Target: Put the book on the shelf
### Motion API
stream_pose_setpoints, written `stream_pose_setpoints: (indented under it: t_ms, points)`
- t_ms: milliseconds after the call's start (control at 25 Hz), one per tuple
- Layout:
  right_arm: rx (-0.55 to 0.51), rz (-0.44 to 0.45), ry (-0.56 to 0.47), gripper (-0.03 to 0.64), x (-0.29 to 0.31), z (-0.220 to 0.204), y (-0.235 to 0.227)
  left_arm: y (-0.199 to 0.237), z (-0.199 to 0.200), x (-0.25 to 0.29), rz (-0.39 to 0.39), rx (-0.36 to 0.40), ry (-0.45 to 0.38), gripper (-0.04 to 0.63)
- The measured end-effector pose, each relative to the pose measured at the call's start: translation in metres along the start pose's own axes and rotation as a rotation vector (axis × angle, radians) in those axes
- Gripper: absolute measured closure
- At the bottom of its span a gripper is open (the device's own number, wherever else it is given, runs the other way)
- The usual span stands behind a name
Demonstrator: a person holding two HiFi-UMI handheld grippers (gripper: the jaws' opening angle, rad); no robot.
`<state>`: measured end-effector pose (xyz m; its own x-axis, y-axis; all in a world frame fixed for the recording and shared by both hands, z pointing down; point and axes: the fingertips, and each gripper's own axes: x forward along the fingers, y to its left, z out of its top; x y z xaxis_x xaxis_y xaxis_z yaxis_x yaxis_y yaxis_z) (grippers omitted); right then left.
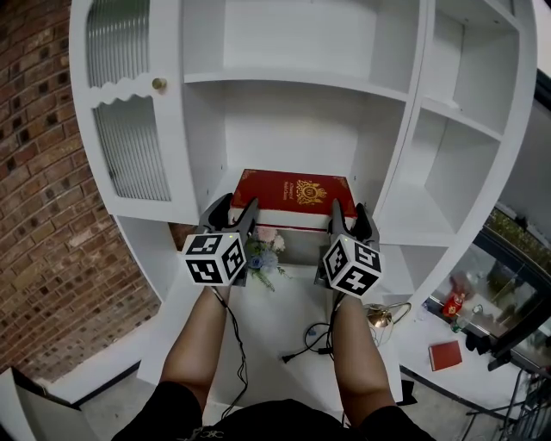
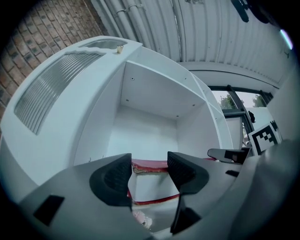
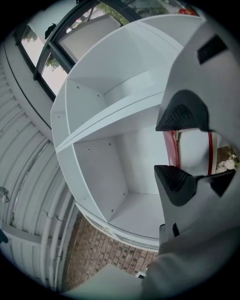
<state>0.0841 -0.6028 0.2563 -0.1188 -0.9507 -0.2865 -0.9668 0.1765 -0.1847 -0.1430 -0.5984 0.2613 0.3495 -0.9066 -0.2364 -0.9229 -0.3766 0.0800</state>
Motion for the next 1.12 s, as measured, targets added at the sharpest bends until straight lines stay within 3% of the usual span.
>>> stream_pose_setpoints:
  t_ms: [440, 560, 720, 840, 880, 920, 1040, 1120]
  points:
    - [-0.016, 0.003, 0.06, 0.37, 0.007, -0.002, 0.0, 0.003, -0.001, 0.007, -0.002, -0.029, 0.021, 0.344]
    - [-0.049, 0.037, 0.084, 0.37, 0.005, 0.001, 0.001, -0.002, 0.003, -0.001, 0.015, 0.024, 0.016, 0.341]
    - [-0.086, 0.056, -0.047, 0.377, -0.019, 0.031, 0.001, -0.017, 0.02, -0.028, 0.041, 0.12, -0.042, 0.341]
    - [-0.084, 0.088, -0.099, 0.412, -0.047, 0.034, 0.005, -0.025, 0.02, -0.056, 0.065, 0.117, -0.063, 0.345]
    - [-0.078, 0.093, -0.094, 0.433, -0.056, 0.028, 0.004, -0.027, 0.017, -0.066, 0.072, 0.106, -0.072, 0.37]
    - [-0.075, 0.092, -0.084, 0.45, -0.065, 0.019, 0.002, -0.03, 0.012, -0.076, 0.076, 0.095, -0.079, 0.441]
    - [-0.088, 0.075, -0.044, 0.6, -0.094, -0.014, -0.003, -0.037, -0.017, -0.104, 0.089, 0.098, -0.046, 0.531]
    - [-0.096, 0.083, -0.011, 0.603, -0.111, -0.039, -0.003, -0.041, -0.044, -0.119, 0.098, 0.108, 0.004, 0.568]
